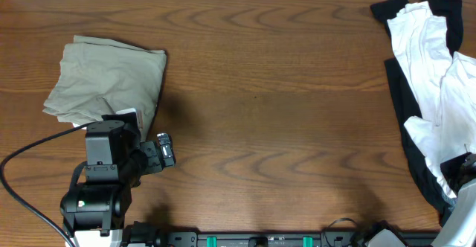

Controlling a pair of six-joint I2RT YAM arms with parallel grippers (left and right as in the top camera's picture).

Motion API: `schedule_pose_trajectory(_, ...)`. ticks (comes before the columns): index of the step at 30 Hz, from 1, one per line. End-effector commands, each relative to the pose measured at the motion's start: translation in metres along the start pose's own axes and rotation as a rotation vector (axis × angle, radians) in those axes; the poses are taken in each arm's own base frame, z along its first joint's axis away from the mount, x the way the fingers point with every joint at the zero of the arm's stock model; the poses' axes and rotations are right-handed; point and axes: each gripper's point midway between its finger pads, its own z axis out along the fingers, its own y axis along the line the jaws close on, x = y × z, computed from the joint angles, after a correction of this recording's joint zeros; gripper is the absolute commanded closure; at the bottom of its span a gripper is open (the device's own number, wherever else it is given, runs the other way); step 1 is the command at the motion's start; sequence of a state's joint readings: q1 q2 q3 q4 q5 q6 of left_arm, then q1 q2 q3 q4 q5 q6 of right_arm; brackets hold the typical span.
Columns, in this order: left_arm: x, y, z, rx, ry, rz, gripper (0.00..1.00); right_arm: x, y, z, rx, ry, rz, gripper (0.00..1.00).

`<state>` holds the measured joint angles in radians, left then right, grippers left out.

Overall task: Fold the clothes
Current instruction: 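Reach the right gripper into the clothes pile and grasp the white T-shirt, then pull the white T-shirt with the right gripper toward the table center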

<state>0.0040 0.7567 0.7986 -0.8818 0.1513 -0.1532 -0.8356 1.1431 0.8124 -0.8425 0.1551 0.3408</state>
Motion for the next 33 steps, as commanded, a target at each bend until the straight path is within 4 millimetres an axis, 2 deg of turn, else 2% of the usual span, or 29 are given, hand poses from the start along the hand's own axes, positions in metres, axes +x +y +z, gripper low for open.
schedule_pose_trajectory(1,-0.006,-0.002,-0.005,0.009,-0.02,-0.002,0.02,-0.019,0.059,-0.038,-0.344,-0.05,-0.123,0.95)
schedule_pose_trajectory(4,-0.008,-0.003,-0.005,0.01,-0.025,-0.002,0.02,-0.027,0.107,-0.093,-0.621,-0.11,-0.261,0.96)
schedule_pose_trajectory(5,-0.009,-0.003,-0.005,0.011,-0.03,-0.001,0.02,-0.026,0.123,-0.119,-0.711,-0.134,-0.323,0.96)
schedule_pose_trajectory(7,-0.011,-0.003,-0.005,0.013,-0.04,-0.001,0.02,-0.019,0.144,-0.158,-0.815,-0.164,-0.42,0.96)
schedule_pose_trajectory(10,-0.014,-0.004,-0.005,0.016,-0.052,0.0,0.02,0.005,0.169,-0.206,-0.933,-0.182,-0.578,0.97)
schedule_pose_trajectory(13,-0.014,-0.004,-0.005,0.016,-0.053,0.001,0.02,0.047,0.191,-0.234,-1.038,-0.144,-0.733,0.96)
schedule_pose_trajectory(17,-0.014,-0.004,-0.005,0.016,-0.052,0.0,0.02,0.104,0.212,-0.248,-1.128,-0.043,-0.917,0.94)
schedule_pose_trajectory(21,-0.014,-0.004,-0.005,0.016,-0.052,0.0,0.02,0.161,0.227,-0.246,-1.154,0.077,-1.11,0.93)
schedule_pose_trajectory(24,-0.014,-0.004,-0.005,0.016,-0.052,0.0,0.02,0.196,0.234,-0.239,-1.147,0.143,-1.249,0.94)
schedule_pose_trajectory(27,-0.014,-0.004,-0.005,0.016,-0.052,0.0,0.02,0.223,0.241,-0.23,-1.117,0.187,-1.341,0.93)
schedule_pose_trajectory(33,-0.014,-0.004,-0.005,0.016,-0.052,0.0,0.02,0.251,0.263,-0.221,-1.12,0.198,-1.42,0.92)
